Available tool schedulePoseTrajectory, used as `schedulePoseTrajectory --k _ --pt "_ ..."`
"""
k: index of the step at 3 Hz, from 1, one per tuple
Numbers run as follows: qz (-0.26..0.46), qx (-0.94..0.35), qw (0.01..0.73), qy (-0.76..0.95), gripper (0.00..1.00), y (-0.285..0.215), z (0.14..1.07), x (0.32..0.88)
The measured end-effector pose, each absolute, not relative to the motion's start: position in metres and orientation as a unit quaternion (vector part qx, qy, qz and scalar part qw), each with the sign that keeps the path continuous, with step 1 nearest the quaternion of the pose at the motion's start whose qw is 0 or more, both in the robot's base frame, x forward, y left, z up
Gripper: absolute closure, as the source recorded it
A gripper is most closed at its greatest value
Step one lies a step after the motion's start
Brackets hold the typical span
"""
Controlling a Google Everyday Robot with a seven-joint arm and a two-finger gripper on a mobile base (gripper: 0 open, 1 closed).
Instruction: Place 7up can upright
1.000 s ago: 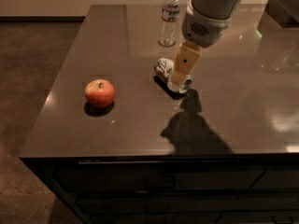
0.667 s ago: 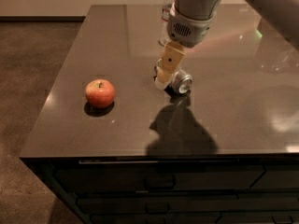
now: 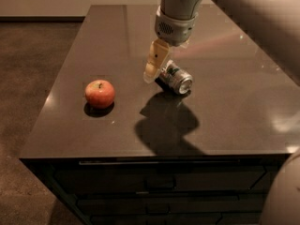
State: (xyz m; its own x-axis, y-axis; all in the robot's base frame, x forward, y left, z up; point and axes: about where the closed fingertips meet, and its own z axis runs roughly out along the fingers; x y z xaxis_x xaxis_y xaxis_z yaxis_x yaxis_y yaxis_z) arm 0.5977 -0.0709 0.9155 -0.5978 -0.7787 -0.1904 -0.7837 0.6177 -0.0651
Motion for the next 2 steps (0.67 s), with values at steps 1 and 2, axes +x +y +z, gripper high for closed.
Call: schedulePoseTrajectory --k 1,2 --pt "0.020 -0.427 0.090 0.900 0.00 -0.068 0.901 0.606" --pt "0.018 -0.426 0.089 0.900 0.00 -0.064 0.885 0.608"
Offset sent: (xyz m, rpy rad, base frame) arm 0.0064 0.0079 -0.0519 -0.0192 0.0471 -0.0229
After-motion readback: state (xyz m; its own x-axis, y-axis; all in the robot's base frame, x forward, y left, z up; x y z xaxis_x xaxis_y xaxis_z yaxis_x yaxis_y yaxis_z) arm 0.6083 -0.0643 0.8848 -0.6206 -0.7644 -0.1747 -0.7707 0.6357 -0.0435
